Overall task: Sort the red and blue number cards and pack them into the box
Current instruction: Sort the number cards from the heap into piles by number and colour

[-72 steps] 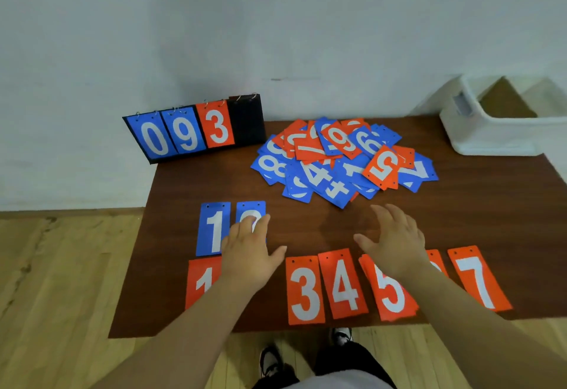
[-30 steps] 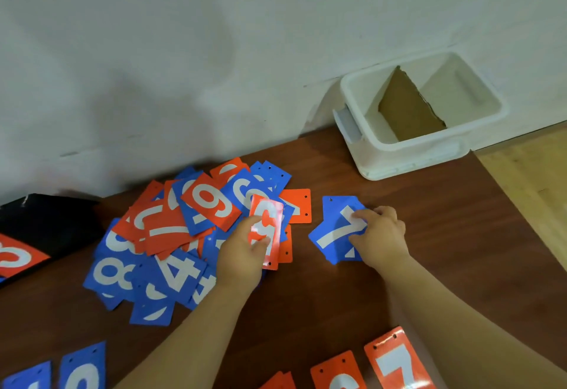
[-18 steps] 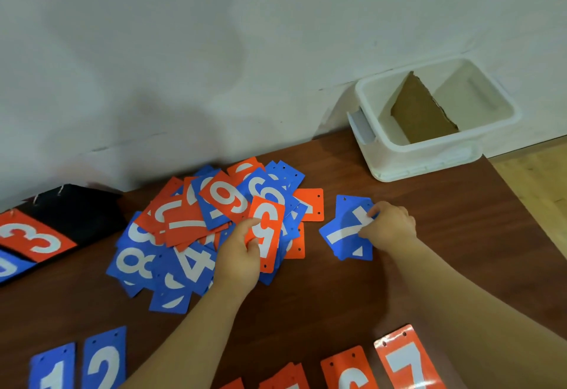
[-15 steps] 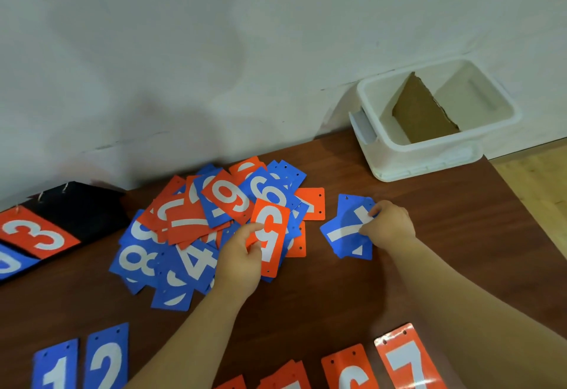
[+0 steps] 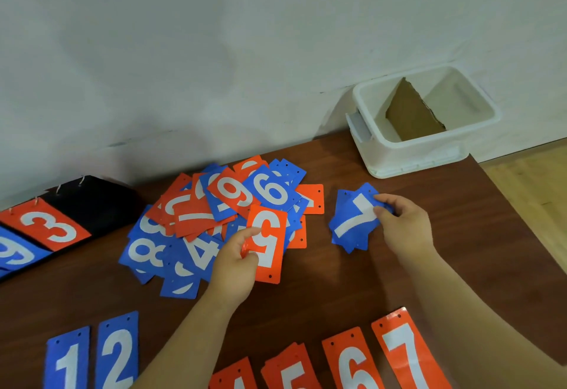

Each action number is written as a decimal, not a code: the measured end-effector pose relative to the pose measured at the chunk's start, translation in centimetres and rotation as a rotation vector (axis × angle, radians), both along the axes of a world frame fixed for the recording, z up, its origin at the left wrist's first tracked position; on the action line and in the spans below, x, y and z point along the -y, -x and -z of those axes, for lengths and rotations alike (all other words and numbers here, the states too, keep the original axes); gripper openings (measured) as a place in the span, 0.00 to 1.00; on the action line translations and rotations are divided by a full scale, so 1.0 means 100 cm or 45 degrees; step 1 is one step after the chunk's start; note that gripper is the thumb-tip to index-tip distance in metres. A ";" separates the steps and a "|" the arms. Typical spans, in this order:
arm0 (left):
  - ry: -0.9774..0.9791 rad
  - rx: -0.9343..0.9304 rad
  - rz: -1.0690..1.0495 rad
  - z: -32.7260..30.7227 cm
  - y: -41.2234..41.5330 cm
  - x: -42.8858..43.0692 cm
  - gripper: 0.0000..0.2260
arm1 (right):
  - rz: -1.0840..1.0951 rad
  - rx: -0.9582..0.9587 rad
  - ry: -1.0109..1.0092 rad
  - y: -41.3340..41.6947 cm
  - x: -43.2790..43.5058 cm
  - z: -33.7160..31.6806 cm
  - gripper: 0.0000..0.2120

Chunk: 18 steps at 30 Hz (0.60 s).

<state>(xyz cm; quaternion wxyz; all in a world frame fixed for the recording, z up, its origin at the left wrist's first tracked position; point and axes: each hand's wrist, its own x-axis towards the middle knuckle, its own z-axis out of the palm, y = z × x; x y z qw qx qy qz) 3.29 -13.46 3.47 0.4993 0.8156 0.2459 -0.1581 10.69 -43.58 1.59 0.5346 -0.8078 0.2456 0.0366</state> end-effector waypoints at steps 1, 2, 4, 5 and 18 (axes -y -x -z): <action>0.026 0.002 0.027 -0.004 0.004 -0.004 0.19 | -0.058 0.016 -0.051 0.006 -0.004 -0.010 0.10; 0.042 0.007 0.068 -0.009 0.009 -0.007 0.20 | -0.134 0.029 -0.112 0.012 -0.010 -0.021 0.10; 0.067 0.010 0.164 -0.021 0.018 -0.016 0.20 | -0.348 0.010 -0.232 0.024 -0.023 -0.047 0.10; 0.062 0.008 0.210 -0.028 0.023 -0.021 0.20 | -0.488 -0.022 -0.248 0.031 -0.030 -0.059 0.10; 0.012 0.162 0.631 -0.128 0.132 -0.134 0.09 | -1.171 -0.088 -0.102 0.136 -0.165 -0.142 0.08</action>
